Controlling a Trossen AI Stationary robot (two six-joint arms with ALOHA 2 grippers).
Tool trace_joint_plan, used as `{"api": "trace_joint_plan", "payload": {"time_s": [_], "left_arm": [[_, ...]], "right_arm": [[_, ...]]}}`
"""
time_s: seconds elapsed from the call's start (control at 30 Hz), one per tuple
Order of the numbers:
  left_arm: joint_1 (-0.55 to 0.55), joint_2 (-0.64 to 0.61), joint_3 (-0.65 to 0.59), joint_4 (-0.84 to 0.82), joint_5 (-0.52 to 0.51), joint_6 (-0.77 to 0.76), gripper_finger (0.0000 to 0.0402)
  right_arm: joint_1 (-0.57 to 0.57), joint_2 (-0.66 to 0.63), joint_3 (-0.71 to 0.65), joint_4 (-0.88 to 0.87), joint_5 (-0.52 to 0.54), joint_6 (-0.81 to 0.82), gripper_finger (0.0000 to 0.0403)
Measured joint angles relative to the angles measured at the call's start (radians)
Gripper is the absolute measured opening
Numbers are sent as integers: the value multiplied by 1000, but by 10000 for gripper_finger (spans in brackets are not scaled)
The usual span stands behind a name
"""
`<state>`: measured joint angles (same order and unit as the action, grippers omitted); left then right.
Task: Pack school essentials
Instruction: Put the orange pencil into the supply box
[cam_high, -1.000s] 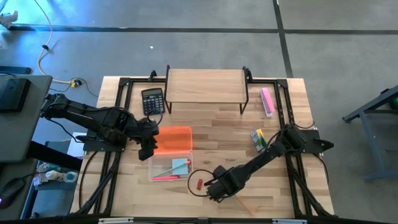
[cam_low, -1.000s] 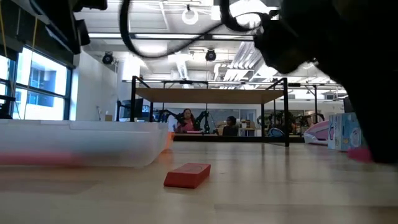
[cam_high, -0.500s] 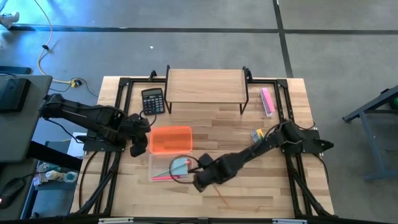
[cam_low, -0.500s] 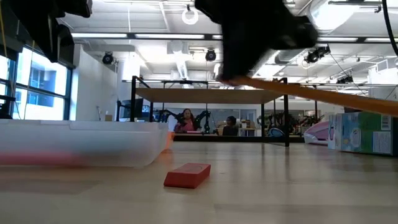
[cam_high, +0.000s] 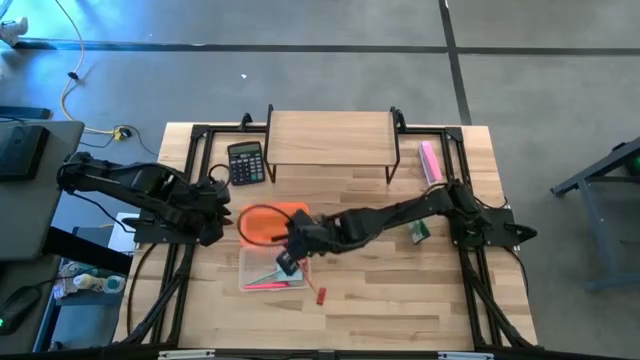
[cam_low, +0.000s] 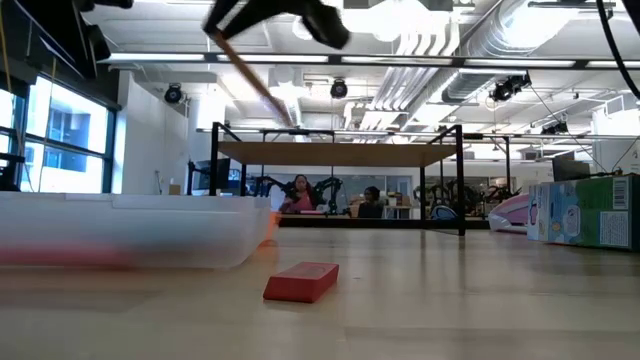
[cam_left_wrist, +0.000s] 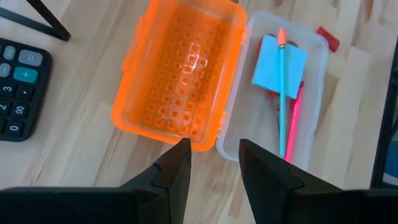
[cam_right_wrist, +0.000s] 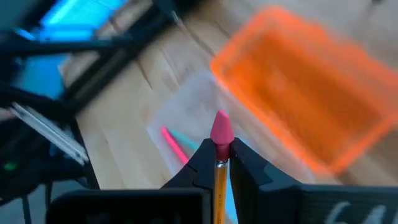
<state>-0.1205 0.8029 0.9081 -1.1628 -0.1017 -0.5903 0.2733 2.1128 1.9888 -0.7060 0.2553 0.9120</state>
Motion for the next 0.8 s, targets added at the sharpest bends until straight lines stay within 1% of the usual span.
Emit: {"api": "trace_joint_plan", "payload": {"time_s": [0.2,0.33,0.43,0.57,0.73,0.8], "left_arm": [[0,-26,0,1,0,0,126],[0,-34,0,3,8,43,126],[0,-34,0,4,8,48,126],[0,-34,0,4,1,48,126],[0,-34,0,5,-13,51,126],[0,-34,0,6,-15,51,126]], "right_arm": [[-45,0,3,132,-1,-121,12],[-59,0,3,148,-20,-189,12],[-65,0,3,163,-11,-235,12],[-74,0,3,218,4,-276,12],[-79,3,-4,243,3,-313,12],[-79,18,-6,258,-18,-323,12]]}}
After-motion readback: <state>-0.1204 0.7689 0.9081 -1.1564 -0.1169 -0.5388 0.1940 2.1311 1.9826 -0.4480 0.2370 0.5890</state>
